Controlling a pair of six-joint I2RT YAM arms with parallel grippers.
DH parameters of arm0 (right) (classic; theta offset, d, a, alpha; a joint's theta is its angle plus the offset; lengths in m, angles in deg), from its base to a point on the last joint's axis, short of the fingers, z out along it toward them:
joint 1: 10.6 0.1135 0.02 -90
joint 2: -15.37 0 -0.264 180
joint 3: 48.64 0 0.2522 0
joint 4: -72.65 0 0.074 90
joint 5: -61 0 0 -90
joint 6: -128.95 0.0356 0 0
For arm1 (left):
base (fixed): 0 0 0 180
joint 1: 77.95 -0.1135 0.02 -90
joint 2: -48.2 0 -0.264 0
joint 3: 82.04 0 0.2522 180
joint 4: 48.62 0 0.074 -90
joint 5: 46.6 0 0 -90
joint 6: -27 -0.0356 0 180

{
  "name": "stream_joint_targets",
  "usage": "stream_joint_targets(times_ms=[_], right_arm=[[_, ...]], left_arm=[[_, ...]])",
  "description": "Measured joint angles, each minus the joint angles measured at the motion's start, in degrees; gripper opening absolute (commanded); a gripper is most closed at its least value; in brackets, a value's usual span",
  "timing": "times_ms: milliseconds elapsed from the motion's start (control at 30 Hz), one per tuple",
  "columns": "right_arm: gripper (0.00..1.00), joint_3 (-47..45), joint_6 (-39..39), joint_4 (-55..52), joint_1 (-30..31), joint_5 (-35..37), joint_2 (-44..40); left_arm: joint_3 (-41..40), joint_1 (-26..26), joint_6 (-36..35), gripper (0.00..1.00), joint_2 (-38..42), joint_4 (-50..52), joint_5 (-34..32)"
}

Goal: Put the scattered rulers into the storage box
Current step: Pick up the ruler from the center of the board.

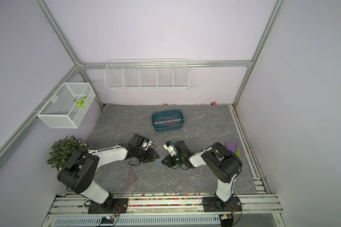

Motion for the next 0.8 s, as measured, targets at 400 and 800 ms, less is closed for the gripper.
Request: stream_joint_targets(times_ms=[400,800], right_arm=[[0.06,0.1,0.3,0.1,0.1,-0.3,0.3],[0.05,1.0,0.1,-1.5,0.3,-0.4,0.3]], left_arm=[[-1.4,0.0,1.0,0.26,-0.2,-1.1,0.6],[-2.4,0.2,1.3,0.0,0.6,-2.5,3.0]])
